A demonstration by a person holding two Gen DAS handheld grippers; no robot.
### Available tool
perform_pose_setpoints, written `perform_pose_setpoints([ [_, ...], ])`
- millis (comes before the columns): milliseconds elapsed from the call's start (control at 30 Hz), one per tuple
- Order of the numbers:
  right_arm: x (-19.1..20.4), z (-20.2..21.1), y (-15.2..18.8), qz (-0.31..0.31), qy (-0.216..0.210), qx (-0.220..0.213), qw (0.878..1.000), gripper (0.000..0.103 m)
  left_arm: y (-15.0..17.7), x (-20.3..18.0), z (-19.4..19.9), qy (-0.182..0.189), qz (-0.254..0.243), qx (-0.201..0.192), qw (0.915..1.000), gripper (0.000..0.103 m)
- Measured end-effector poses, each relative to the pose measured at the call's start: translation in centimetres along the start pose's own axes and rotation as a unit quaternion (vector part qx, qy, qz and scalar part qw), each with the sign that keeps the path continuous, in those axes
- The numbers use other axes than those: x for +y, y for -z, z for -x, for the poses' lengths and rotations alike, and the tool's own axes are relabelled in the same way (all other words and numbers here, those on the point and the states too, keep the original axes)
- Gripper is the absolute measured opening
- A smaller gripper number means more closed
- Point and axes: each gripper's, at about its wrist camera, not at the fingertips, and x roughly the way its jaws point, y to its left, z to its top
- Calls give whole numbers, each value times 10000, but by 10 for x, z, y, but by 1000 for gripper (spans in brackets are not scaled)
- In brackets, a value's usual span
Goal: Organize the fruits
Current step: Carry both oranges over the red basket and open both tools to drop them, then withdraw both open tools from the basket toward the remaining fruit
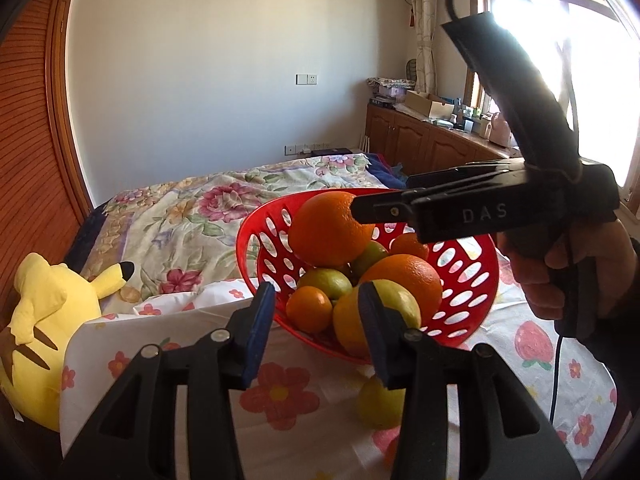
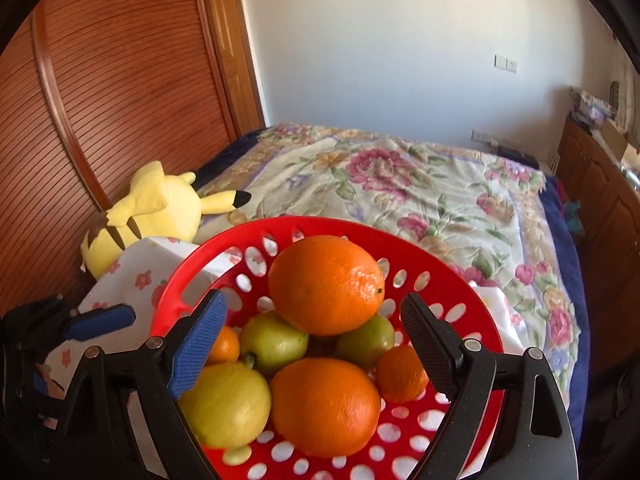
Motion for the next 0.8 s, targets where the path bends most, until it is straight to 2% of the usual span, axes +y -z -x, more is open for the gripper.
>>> perform_pose_setpoints([
  [367,23,64,43,134,113,-522,9985,90,21,-14,23,-12,23,18,10000,46],
  [800,35,101,94,-26,90,-708,9974,90,45,-21,42,-176,51,91,9998,52],
])
